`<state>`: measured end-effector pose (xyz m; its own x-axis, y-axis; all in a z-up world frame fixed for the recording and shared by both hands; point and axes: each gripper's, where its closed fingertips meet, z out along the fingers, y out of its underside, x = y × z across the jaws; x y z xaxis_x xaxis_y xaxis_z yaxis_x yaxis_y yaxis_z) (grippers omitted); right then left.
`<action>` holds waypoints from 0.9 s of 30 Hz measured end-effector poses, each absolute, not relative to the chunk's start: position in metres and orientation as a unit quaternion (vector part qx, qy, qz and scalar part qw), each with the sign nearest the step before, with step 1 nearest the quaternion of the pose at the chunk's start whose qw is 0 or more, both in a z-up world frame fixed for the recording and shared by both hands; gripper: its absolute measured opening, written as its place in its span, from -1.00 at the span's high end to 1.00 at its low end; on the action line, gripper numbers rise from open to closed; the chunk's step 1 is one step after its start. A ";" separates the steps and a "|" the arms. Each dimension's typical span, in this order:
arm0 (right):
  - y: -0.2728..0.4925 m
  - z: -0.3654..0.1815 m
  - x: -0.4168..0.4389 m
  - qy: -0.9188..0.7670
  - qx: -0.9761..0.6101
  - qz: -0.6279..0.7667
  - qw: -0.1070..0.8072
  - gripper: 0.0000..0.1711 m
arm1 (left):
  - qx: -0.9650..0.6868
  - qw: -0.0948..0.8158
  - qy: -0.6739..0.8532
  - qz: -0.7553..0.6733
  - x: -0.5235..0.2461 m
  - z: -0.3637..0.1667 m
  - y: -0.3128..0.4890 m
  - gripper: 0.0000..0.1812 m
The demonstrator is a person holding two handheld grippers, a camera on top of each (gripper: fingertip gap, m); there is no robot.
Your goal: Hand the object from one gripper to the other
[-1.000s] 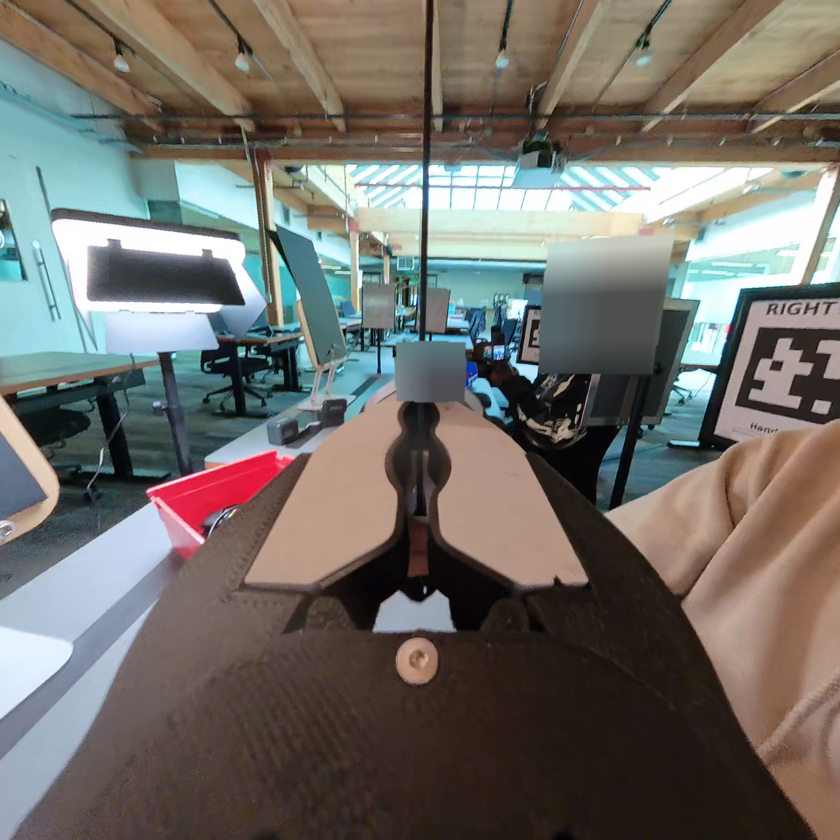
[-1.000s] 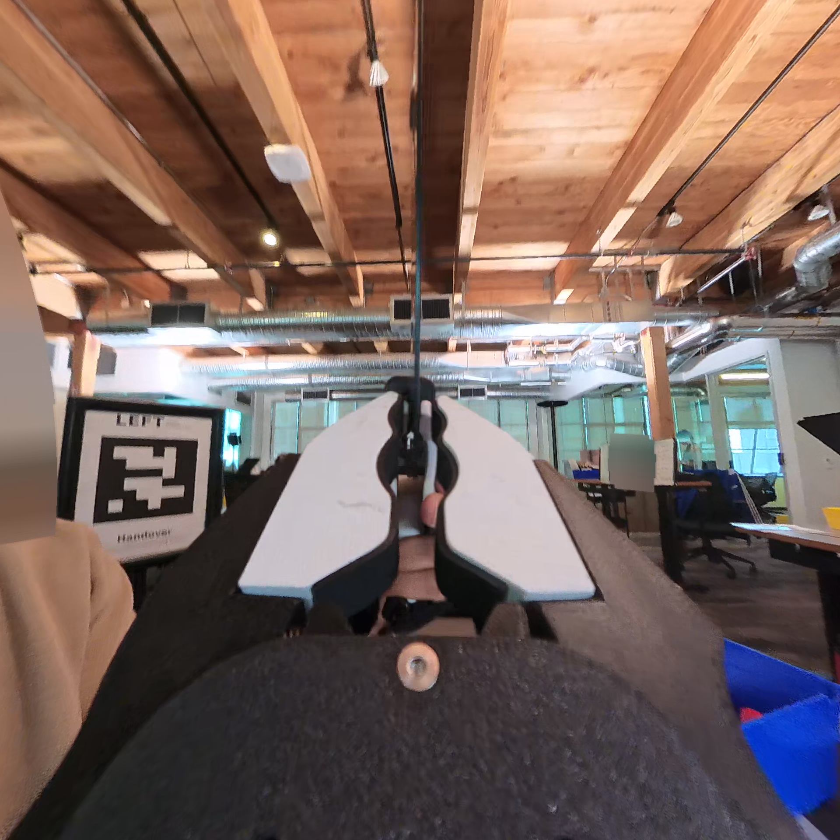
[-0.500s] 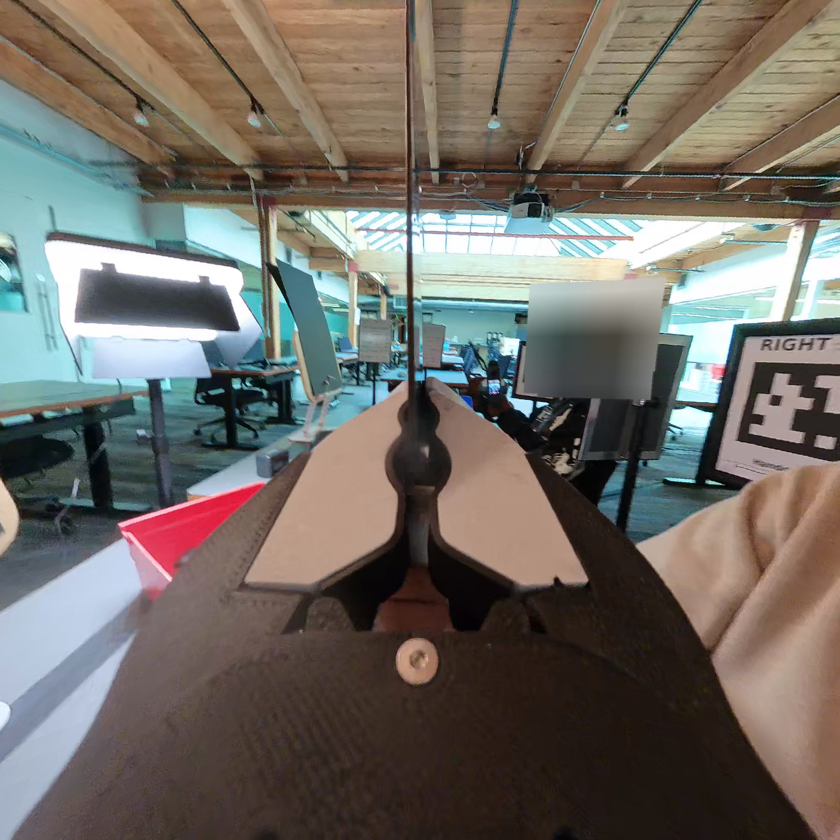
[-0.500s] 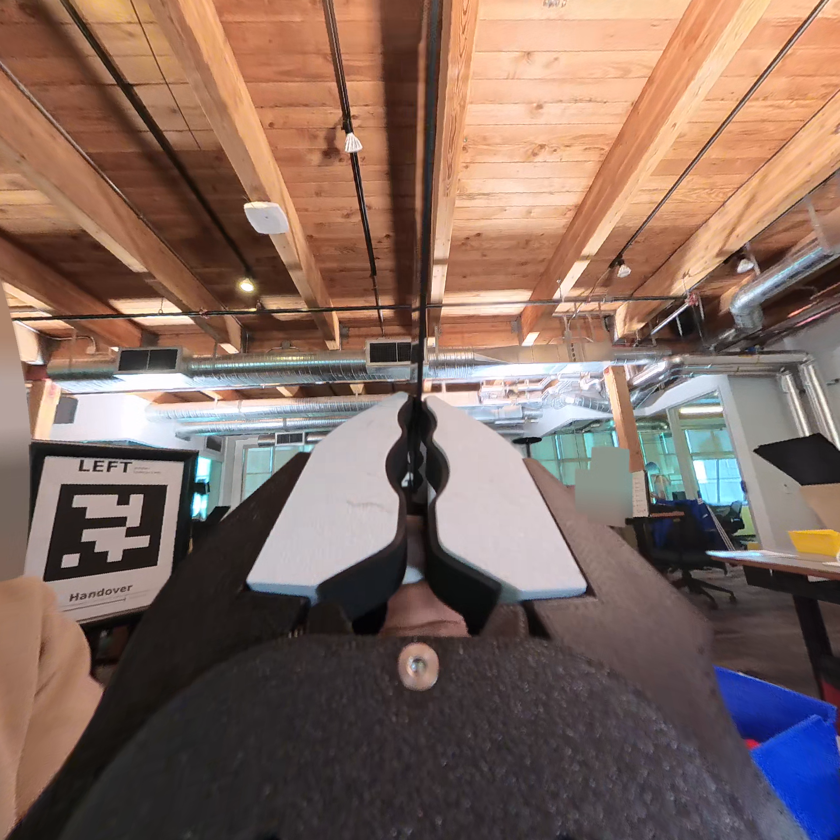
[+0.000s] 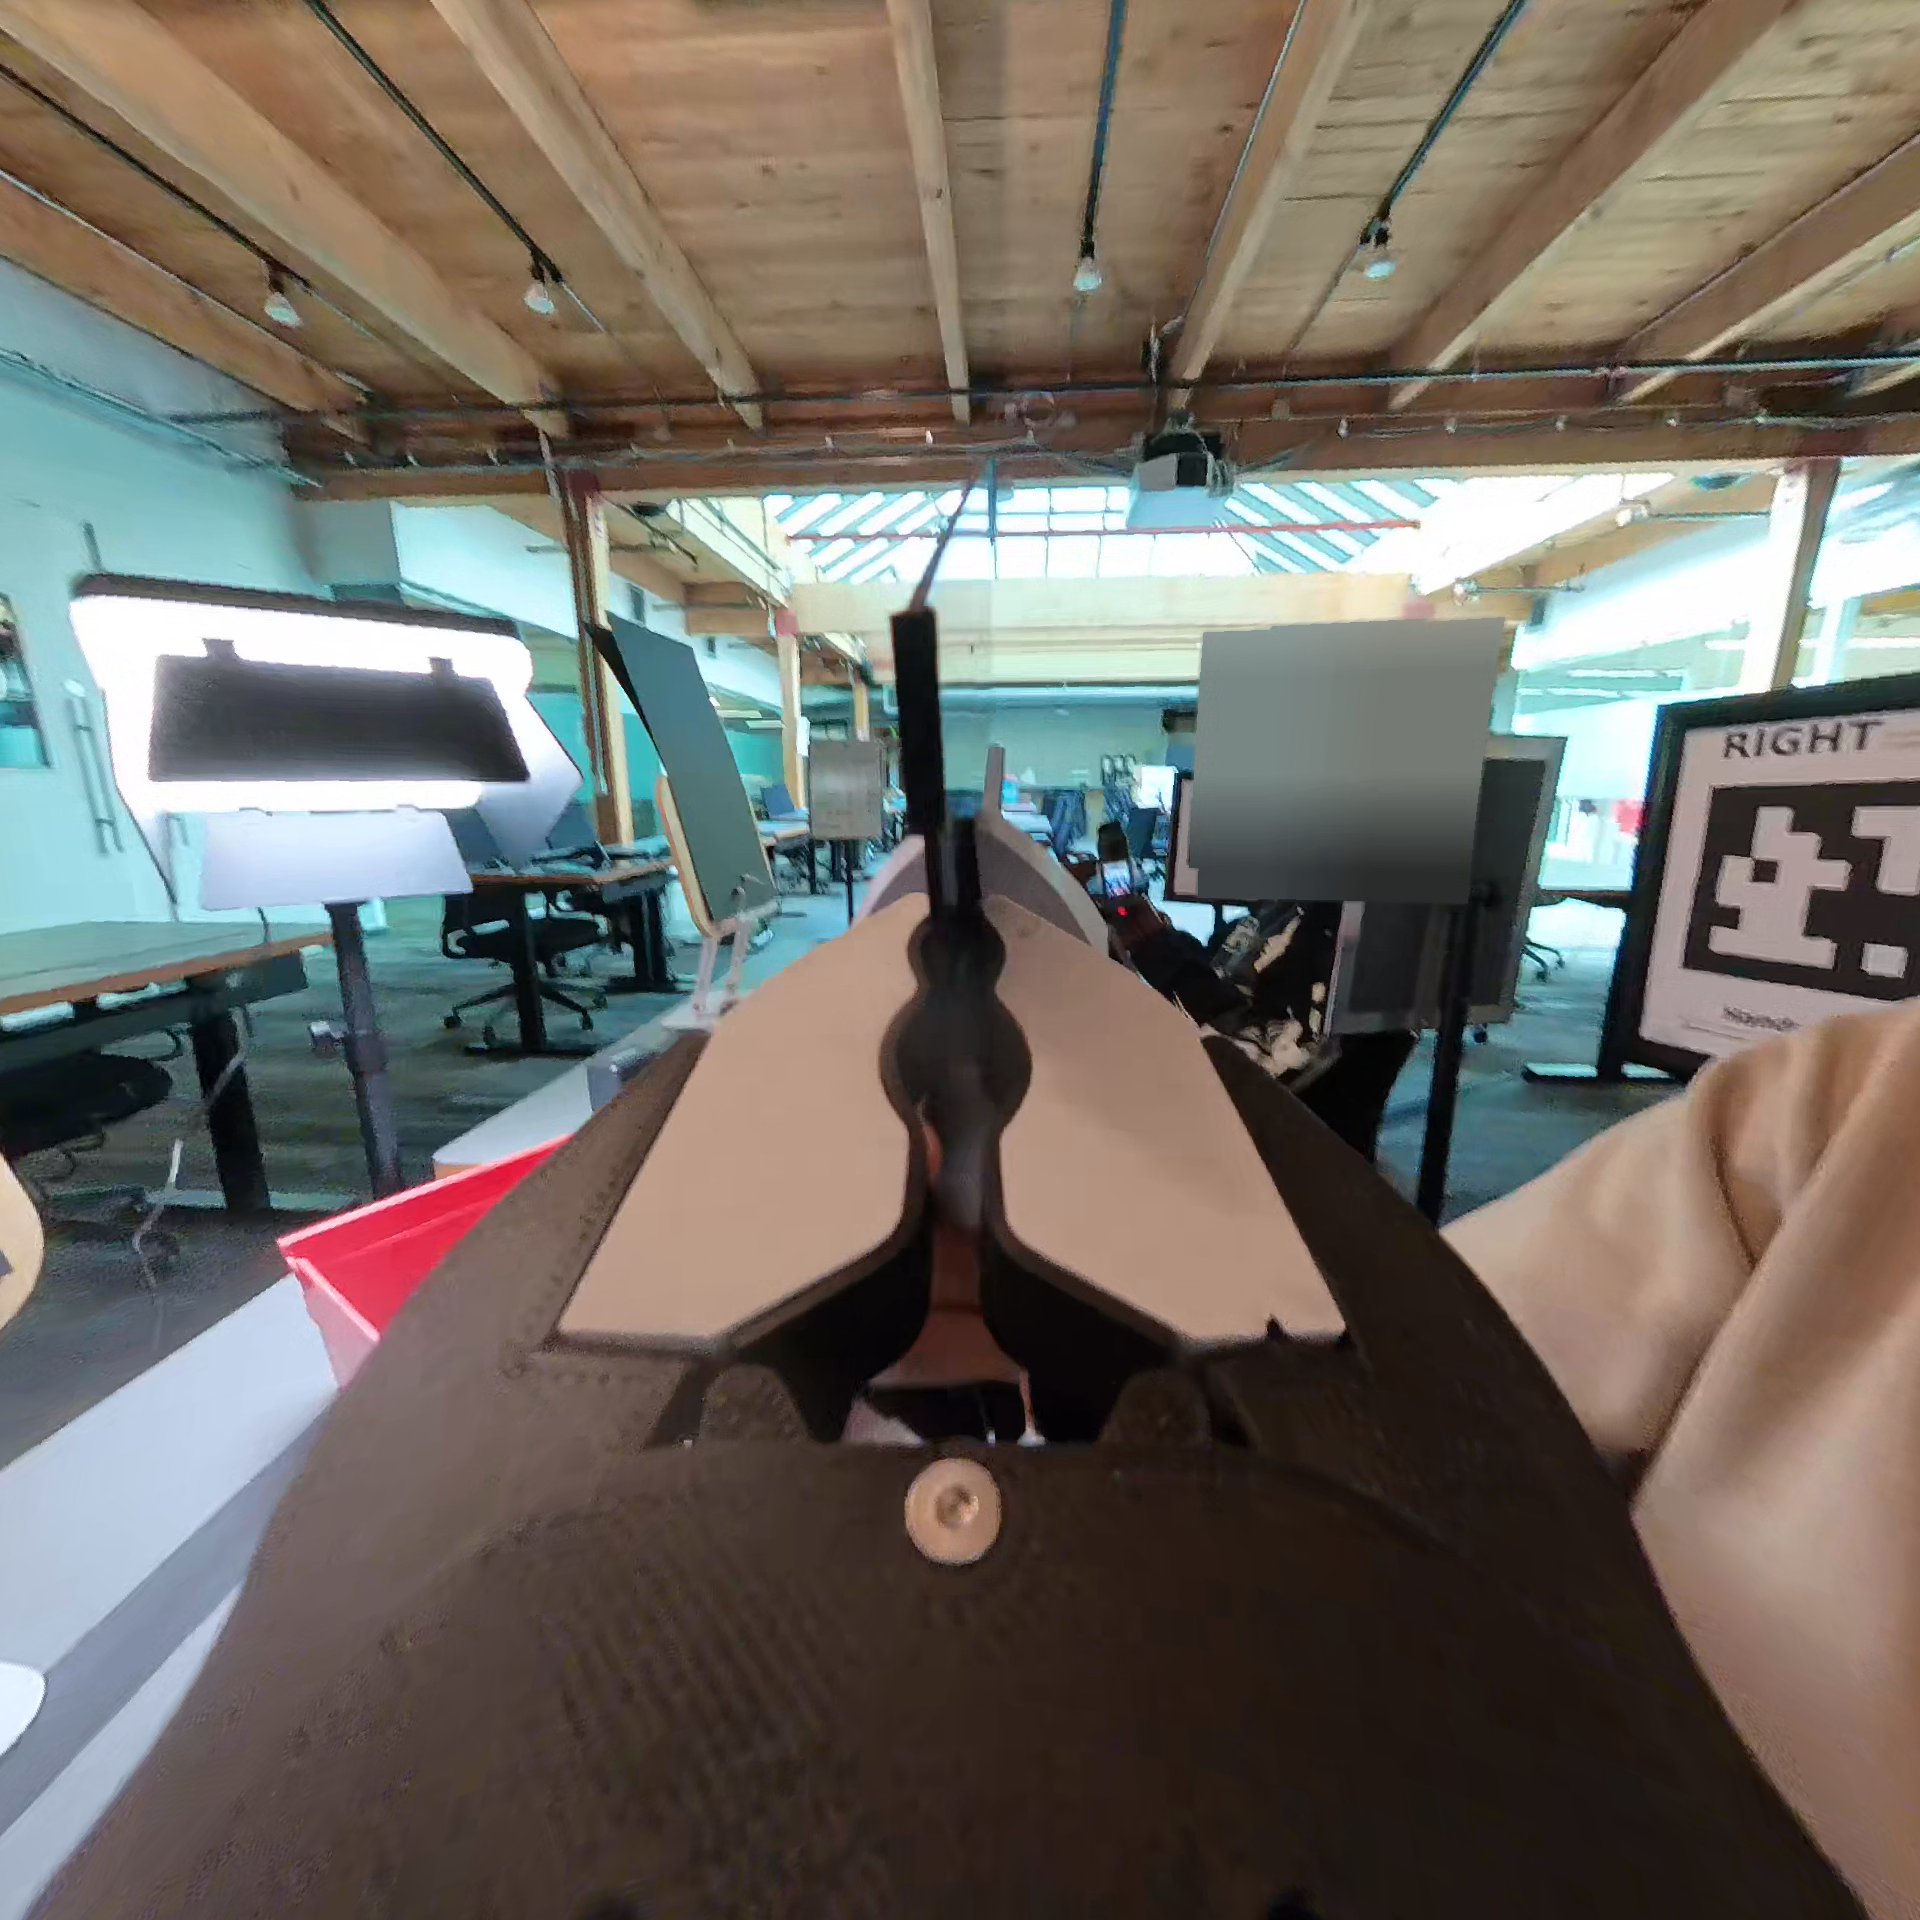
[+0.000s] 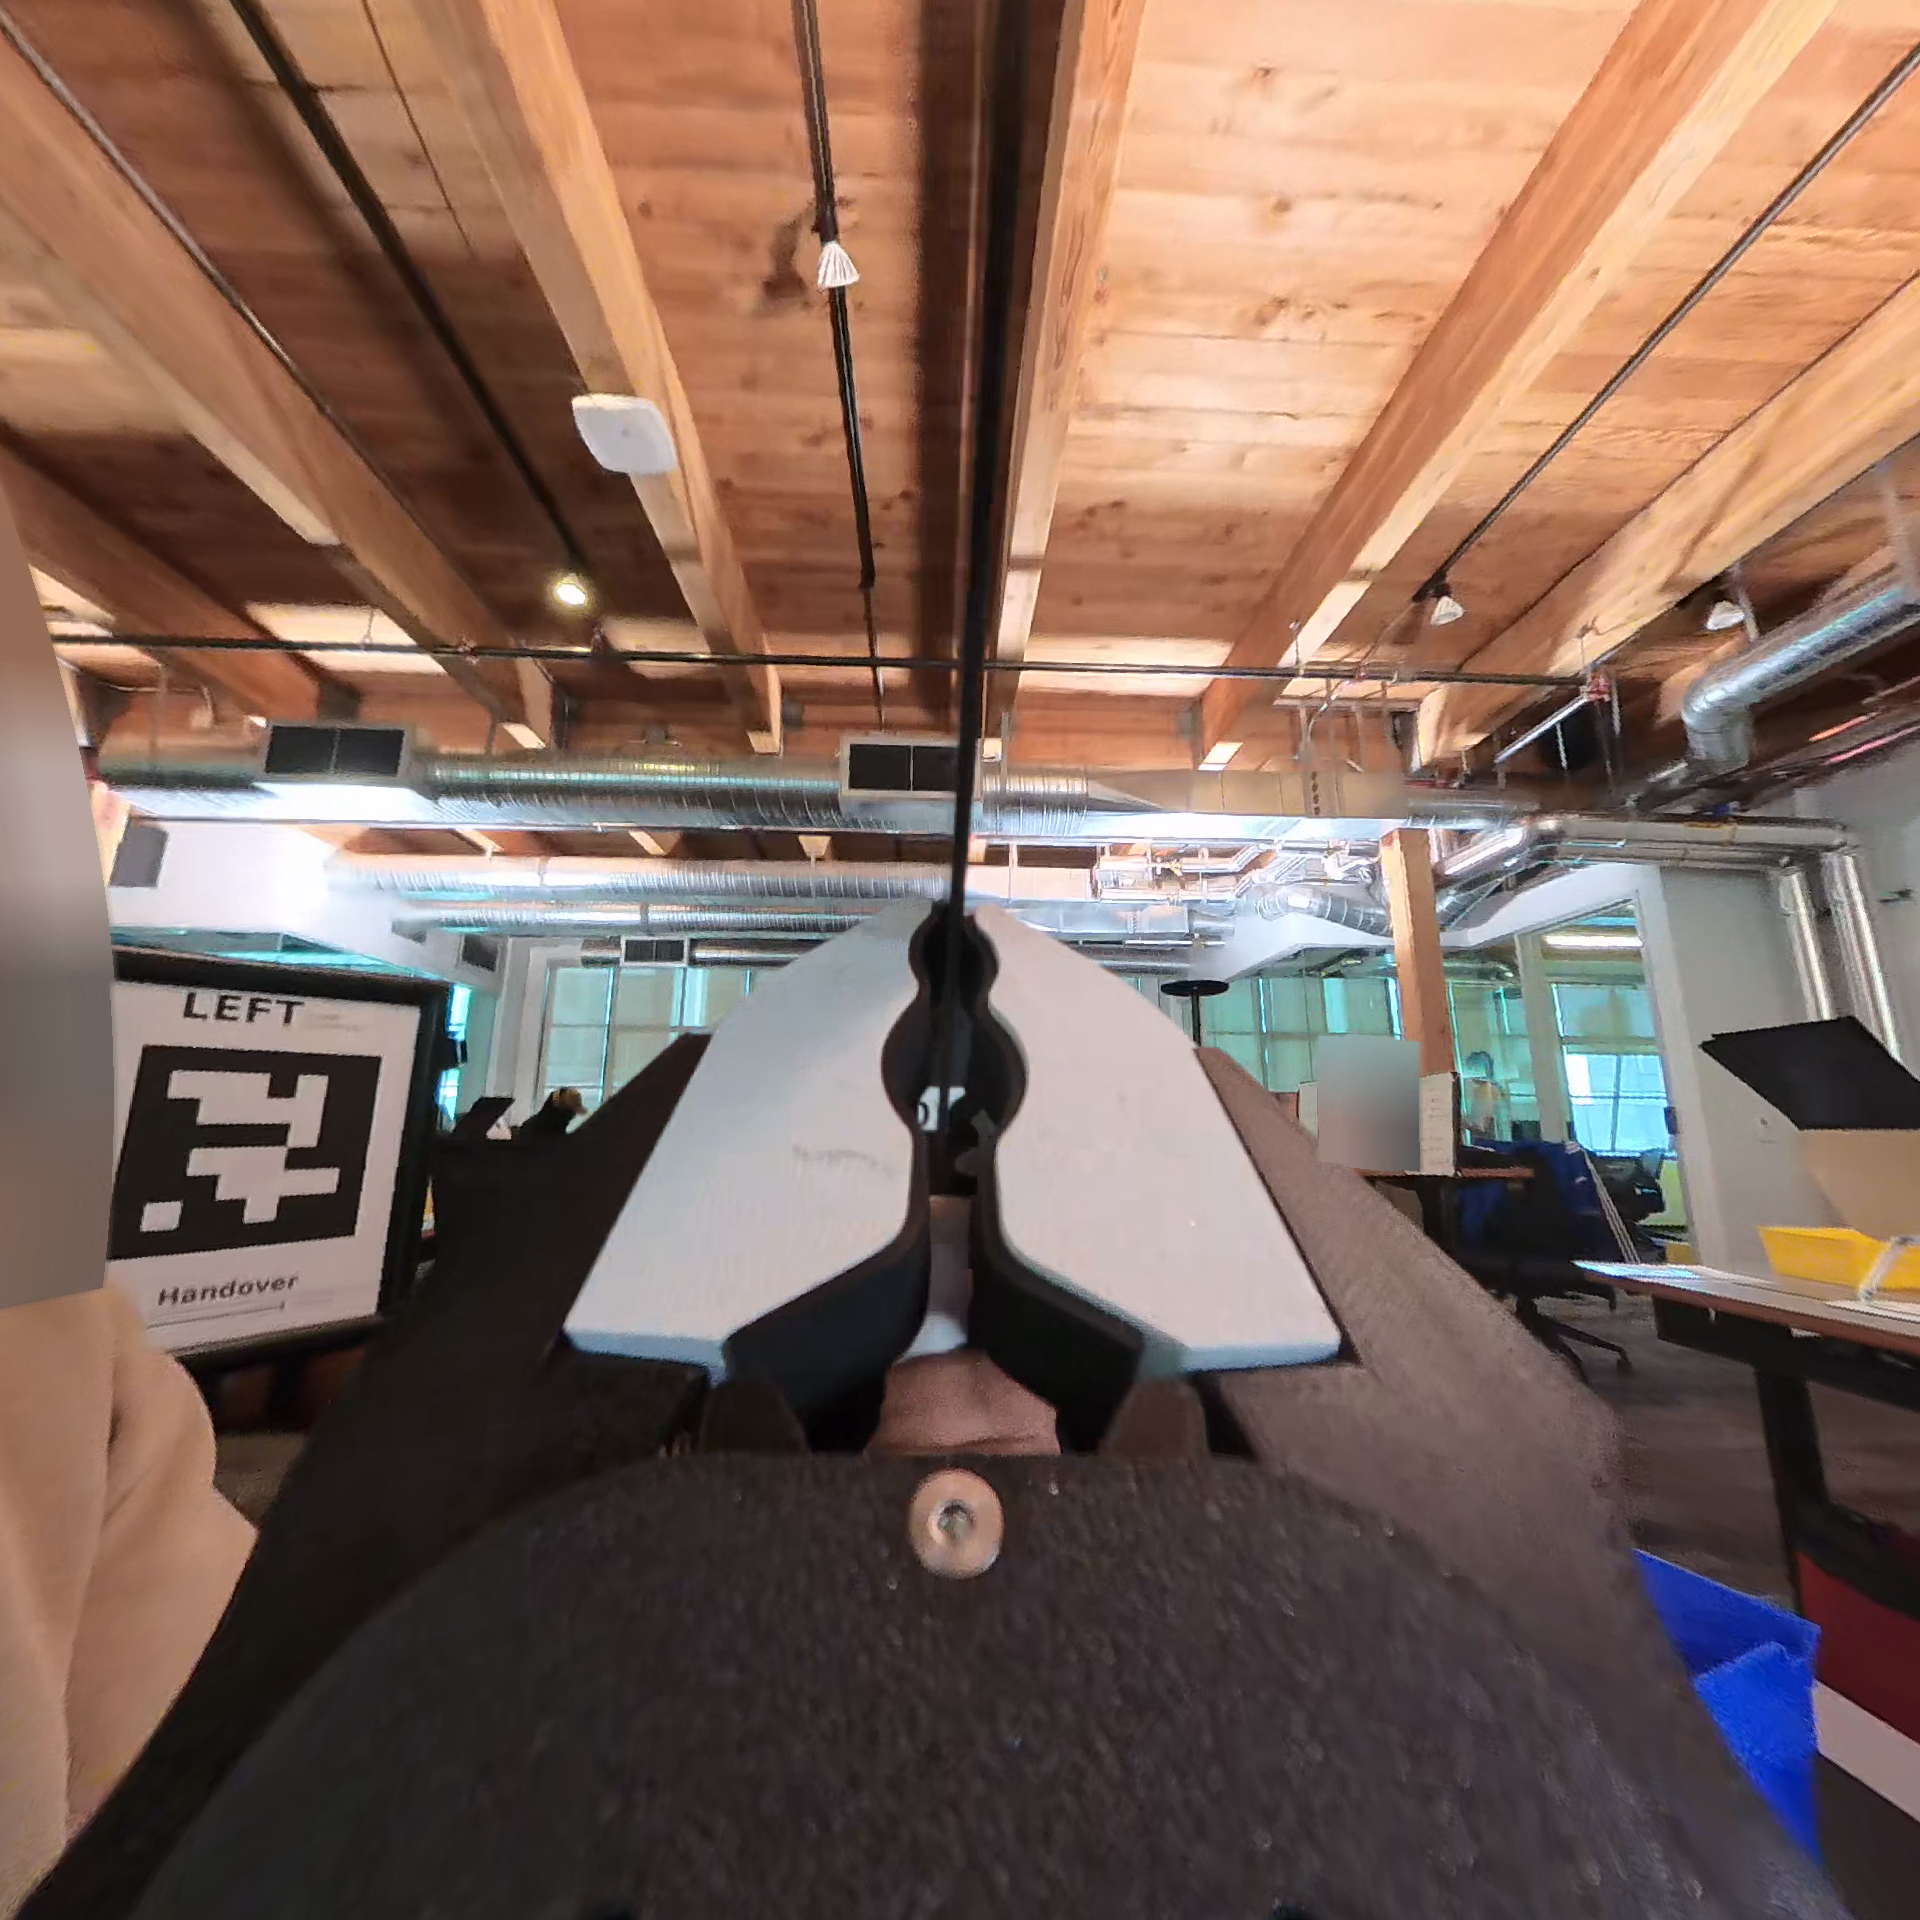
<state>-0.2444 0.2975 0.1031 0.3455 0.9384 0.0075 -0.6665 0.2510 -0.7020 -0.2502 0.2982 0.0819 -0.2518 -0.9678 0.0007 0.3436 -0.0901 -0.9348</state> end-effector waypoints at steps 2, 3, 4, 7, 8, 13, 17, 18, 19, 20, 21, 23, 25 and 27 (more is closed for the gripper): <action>0.300 0.101 -0.247 -0.218 -0.315 0.532 0.755 0.99 | -0.347 0.507 0.440 -0.654 -0.249 0.085 0.298 0.97; 0.301 0.101 -0.247 -0.216 -0.323 0.537 0.749 0.99 | -0.355 0.497 0.439 -0.659 -0.249 0.085 0.300 0.97; 0.303 0.100 -0.248 -0.221 -0.335 0.533 0.745 0.98 | -0.357 0.491 0.435 -0.665 -0.251 0.085 0.301 0.97; 0.302 0.108 -0.232 -0.199 -0.323 0.532 0.757 0.92 | -0.358 0.480 0.427 -0.678 -0.261 0.089 0.305 0.97; 0.301 0.110 -0.228 -0.196 -0.317 0.539 0.755 0.97 | -0.363 0.479 0.426 -0.676 -0.262 0.088 0.307 0.97; 0.301 0.111 -0.226 -0.172 -0.299 0.549 0.762 0.98 | -0.305 0.512 0.355 -0.720 -0.264 0.103 0.308 0.77; 0.304 0.107 -0.233 -0.176 -0.312 0.548 0.756 0.99 | -0.318 0.529 0.352 -0.704 -0.249 0.098 0.306 0.97; 0.305 0.106 -0.235 -0.175 -0.314 0.552 0.753 0.98 | -0.320 0.531 0.351 -0.702 -0.250 0.099 0.307 0.97; 0.307 0.105 -0.235 -0.171 -0.321 0.557 0.747 0.99 | -0.328 0.528 0.351 -0.701 -0.251 0.099 0.309 0.97; 0.309 0.104 -0.237 -0.176 -0.334 0.558 0.739 0.98 | -0.331 0.526 0.347 -0.703 -0.254 0.100 0.311 0.97; 0.310 0.104 -0.235 -0.178 -0.337 0.554 0.740 0.92 | -0.331 0.523 0.341 -0.707 -0.259 0.102 0.314 0.98; 0.309 0.108 -0.223 -0.166 -0.324 0.558 0.746 0.90 | -0.336 0.514 0.335 -0.715 -0.267 0.104 0.319 0.97; 0.310 0.107 -0.222 -0.171 -0.330 0.557 0.743 0.98 | -0.337 0.516 0.327 -0.717 -0.272 0.105 0.323 0.94; 0.309 0.107 -0.224 -0.159 -0.317 0.554 0.754 0.98 | -0.320 0.524 0.309 -0.726 -0.273 0.108 0.322 0.90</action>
